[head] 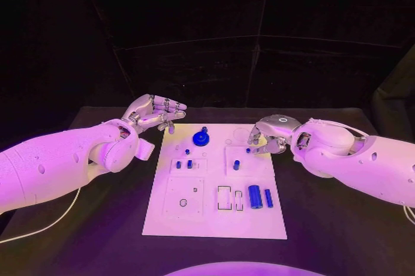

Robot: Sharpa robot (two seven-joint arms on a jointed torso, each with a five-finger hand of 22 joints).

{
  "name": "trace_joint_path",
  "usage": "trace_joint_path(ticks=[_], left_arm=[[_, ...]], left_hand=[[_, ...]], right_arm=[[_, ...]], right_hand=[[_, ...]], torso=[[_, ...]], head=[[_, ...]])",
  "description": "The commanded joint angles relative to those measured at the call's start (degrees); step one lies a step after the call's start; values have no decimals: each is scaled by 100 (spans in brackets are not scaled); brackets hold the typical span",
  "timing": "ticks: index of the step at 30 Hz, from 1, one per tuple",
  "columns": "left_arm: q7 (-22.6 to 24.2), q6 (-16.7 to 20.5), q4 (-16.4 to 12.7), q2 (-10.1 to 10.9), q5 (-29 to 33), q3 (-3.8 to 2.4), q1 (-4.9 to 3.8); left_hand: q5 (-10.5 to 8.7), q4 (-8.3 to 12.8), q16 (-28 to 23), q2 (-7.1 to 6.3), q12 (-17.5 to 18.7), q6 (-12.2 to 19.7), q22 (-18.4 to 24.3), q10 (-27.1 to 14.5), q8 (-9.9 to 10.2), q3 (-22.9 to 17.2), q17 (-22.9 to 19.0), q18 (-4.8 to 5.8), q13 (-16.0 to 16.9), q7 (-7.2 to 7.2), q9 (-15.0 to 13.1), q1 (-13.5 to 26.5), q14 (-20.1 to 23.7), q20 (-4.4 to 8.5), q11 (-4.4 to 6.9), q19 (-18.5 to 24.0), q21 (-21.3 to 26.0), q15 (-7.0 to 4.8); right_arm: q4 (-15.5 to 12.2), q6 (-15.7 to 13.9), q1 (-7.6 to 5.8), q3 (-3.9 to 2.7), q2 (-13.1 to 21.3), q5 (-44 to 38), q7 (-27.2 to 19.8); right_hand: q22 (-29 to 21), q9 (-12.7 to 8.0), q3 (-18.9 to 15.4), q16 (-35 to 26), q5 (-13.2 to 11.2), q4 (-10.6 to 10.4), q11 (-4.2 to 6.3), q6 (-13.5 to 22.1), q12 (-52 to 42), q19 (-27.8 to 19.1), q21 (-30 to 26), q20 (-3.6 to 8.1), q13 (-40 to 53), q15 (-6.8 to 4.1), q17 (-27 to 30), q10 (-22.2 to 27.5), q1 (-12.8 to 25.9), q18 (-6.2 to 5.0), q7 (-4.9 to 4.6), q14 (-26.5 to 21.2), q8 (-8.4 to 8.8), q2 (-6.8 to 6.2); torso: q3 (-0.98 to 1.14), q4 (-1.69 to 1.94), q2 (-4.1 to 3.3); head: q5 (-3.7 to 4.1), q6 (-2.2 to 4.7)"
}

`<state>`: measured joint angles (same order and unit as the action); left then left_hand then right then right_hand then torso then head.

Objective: Assemble the parts on the task board

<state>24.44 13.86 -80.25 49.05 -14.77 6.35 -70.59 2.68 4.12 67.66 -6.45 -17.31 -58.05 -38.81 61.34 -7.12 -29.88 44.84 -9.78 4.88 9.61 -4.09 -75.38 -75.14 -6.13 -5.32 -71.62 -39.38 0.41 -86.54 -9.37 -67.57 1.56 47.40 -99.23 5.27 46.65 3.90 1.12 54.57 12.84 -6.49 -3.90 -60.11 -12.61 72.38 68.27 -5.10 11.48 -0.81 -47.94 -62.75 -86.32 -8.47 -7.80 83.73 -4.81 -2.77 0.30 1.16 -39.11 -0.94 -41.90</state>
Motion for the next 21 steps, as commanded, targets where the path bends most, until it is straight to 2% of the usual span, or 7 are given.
trace_joint_path(ticks=[1, 6, 12, 17, 19, 21], left_arm=[[329, -23, -20, 6, 736, -2, -8], [323, -31, -18, 6, 786, -2, -8], [308, -44, -8, 5, 804, -2, -8], [286, -53, 0, -1, 807, -1, -8], [277, -56, 3, -2, 808, -1, -8], [264, -60, 7, -2, 808, -1, -8]], left_hand=[[11, 10, -23, 50, -25, -38, 9, 31, -37, 40, -24, -73, 6, -5, 1, 7, 38, 3, -9, 39, 23, 4], [11, 12, -52, 42, -30, -35, 18, 12, -36, 57, -79, -72, 4, -4, 4, 15, 65, 4, -12, 45, 39, 5], [11, 15, -88, 45, -37, -33, 27, 0, -35, 65, -144, -71, 3, -4, 6, 15, 96, 4, -12, 53, 53, 6], [11, 15, -106, 50, -44, -22, 36, -12, -30, 73, -175, -70, 1, 1, 10, 19, 115, 4, -16, 60, 68, 8], [11, 15, -114, 51, -47, -14, 41, -19, -26, 77, -188, -70, 1, 5, 12, 22, 123, 3, -18, 63, 76, 9], [11, 15, -122, 53, -51, -5, 45, -26, -21, 81, -203, -69, 0, 9, 15, 23, 131, 3, -21, 65, 82, 11]], right_arm=[[6, 167, 25, -3, -62, -420, 143], [36, 169, 70, -2, -142, -447, 145], [128, 207, 93, -2, -236, -436, 123], [178, 271, 108, -2, -293, -418, 110], [195, 309, 113, -2, -313, -406, 107], [209, 347, 116, -2, -329, -392, 101]], right_hand=[[-3, -5, 49, -23, -26, 3, -48, -3, 44, -22, -31, -40, -31, 30, -2, -9, -25, 68, -38, 13, 28, -56], [14, -4, 169, 10, -65, 13, -64, -11, 109, -17, -19, -54, -171, 43, -19, -17, -58, 68, -58, 23, 68, -53], [20, -3, 368, 20, -193, 19, -78, -28, 164, -17, -11, -63, -330, 46, -5, -58, -91, 67, -71, 19, 95, -29], [27, -5, 758, 32, -486, 55, -83, -46, 227, -21, -1, -63, -503, 42, 6, -112, -178, 68, -73, 12, 107, 30], [34, -4, 1058, 38, -731, 69, -90, -66, 257, -24, 7, -60, -591, 37, 13, -144, -204, 69, -74, 7, 106, 76], [41, -1, 1324, 49, -815, 87, -83, -93, 275, -26, 15, -60, -663, 39, 15, -177, -186, 68, -75, 5, 100, 54]], torso=[[1, 9, -7], [13, -2, -11], [7, -5, -6], [14, 2, -3], [14, 3, -3], [13, 1, -4]], head=[[-26, -6], [-38, -15], [-22, -29], [-29, -42], [-29, -44], [-32, -49]])
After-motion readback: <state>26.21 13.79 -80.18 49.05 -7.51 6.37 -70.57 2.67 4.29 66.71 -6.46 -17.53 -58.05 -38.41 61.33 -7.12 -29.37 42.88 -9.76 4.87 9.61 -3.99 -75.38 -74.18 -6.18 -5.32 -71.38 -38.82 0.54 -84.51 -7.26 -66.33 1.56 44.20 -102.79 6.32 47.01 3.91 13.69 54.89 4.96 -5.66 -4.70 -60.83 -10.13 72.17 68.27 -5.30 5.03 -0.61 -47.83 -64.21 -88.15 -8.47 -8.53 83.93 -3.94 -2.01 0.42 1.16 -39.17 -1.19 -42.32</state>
